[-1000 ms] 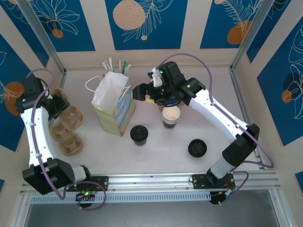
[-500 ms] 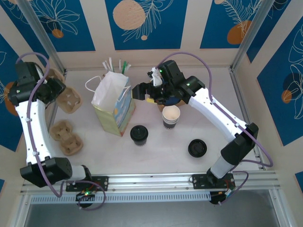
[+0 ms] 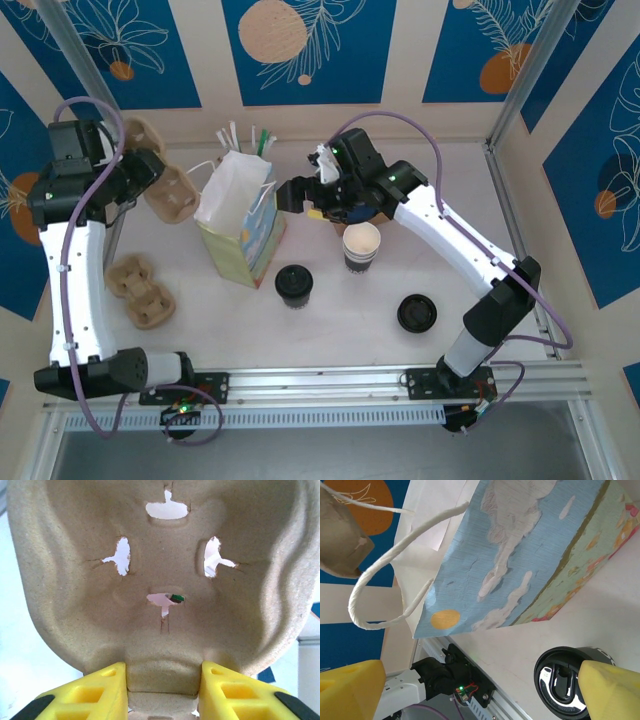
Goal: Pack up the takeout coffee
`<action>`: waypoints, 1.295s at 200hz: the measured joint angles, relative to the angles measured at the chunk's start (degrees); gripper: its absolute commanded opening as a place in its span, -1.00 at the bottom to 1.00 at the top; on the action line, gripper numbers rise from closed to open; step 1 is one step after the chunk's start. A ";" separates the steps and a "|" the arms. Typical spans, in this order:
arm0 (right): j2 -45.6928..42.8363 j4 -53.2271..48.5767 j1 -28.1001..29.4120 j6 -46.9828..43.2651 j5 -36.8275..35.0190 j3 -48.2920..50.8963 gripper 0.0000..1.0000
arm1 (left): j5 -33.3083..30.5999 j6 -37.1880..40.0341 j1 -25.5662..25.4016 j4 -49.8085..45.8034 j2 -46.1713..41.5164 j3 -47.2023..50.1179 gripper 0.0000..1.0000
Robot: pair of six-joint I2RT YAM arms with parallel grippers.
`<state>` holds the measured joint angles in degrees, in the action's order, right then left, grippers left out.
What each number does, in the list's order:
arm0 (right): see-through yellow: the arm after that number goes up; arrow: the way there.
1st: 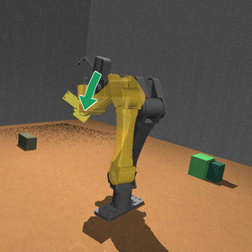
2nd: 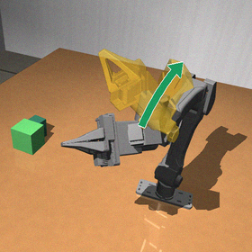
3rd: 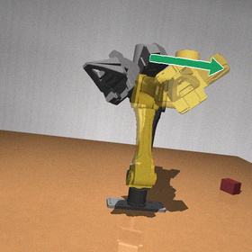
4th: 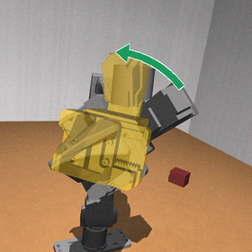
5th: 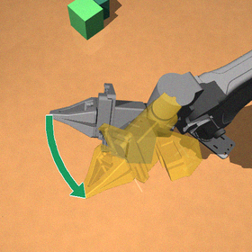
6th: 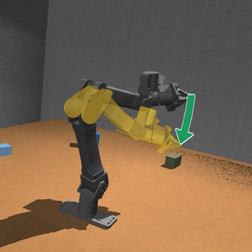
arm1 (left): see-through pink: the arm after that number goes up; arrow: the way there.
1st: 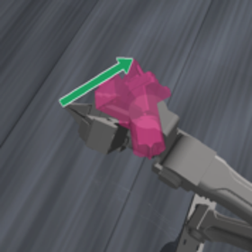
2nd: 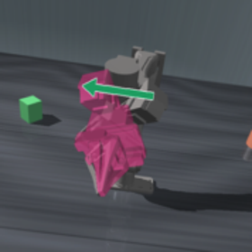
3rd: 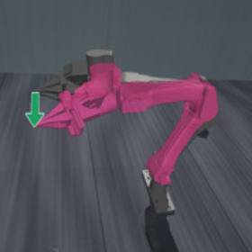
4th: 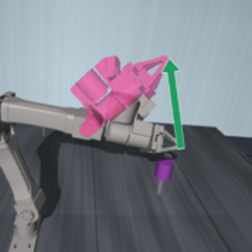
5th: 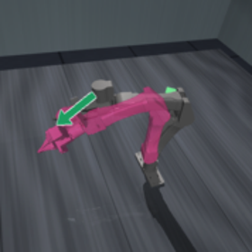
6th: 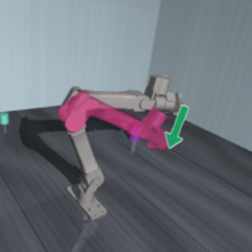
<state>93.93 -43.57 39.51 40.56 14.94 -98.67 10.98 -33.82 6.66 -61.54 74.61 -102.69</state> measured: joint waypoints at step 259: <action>-0.07 -0.66 1.27 0.46 -2.78 0.17 0.98 | -4.50 16.44 -18.93 2.93 5.88 -1.86 -0.29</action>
<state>93.86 -44.23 40.77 41.01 12.16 -98.50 6.48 -17.39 -12.27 -58.61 80.49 -104.55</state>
